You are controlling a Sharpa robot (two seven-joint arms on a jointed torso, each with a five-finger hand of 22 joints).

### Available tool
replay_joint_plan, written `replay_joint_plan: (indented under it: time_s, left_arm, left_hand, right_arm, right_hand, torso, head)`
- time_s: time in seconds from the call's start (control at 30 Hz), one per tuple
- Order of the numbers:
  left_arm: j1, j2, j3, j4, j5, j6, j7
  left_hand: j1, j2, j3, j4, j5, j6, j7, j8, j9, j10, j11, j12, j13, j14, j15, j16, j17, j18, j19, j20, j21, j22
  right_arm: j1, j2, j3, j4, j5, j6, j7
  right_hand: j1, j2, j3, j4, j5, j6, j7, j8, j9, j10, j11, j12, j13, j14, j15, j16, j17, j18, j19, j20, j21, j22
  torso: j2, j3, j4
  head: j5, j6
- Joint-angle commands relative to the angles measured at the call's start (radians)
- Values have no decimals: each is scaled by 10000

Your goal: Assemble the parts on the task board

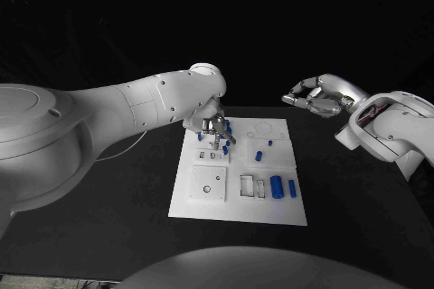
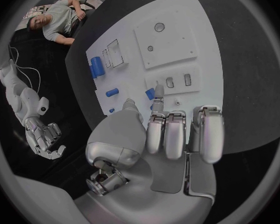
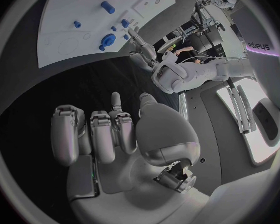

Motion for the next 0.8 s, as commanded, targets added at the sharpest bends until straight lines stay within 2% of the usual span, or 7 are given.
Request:
replay_joint_plan:
  time_s: [0.03,0.3,0.4,0.8]
  left_arm:
    - [-83,118,21,-150,20,-522,-174]
    - [-234,290,44,-479,188,-837,-117]
    - [-278,358,49,-618,177,-867,-112]
    - [-422,538,54,-890,28,-836,-133]
  left_hand:
    - [106,-4,96,-1,33,9,-15,-48,16,1057,54,-35,2617,1069,63,25,2633,-20,137,50,-3,1461]
    - [346,-43,360,-135,128,268,-95,-26,209,1057,4,-35,2617,1069,36,25,2633,-16,119,42,-19,1461]
    - [379,-86,436,-147,-22,377,-137,16,332,1057,-35,-35,2617,1069,3,25,2633,-18,130,15,-17,1481]
    - [594,-147,675,-305,-119,386,-185,1,541,1057,-86,-35,2617,1069,-50,25,2633,-12,111,-38,-39,1463]
  right_arm:
    - [1,7,-2,18,-8,224,-47]
    - [0,-23,-3,35,-36,169,-37]
    - [-2,-36,-5,41,-46,161,-31]
    - [-11,-50,-16,54,-53,198,-46]
  right_hand:
    - [110,-1,-50,-4,63,-91,0,73,17,1040,82,39,2631,1025,72,34,2634,-98,-94,-6,-32,2058]
    - [145,22,-59,-4,138,-89,-3,99,37,1040,83,39,2631,1025,72,34,2634,-94,-108,-5,-44,2053]
    - [171,34,-64,-6,181,-76,-6,121,51,1040,83,39,2631,1025,73,34,2634,-93,-111,-6,-46,2053]
    - [273,53,-89,-14,376,-78,-14,172,89,1040,82,39,2631,1025,72,34,2634,-90,-121,-4,-53,2049]
  torso:
    - [-5,-7,-5]
    - [-20,0,5]
    - [-29,-6,-1]
    - [-34,-8,5]
  head:
    - [-27,1]
    - [-34,1]
    - [-1,1]
    - [-25,1]
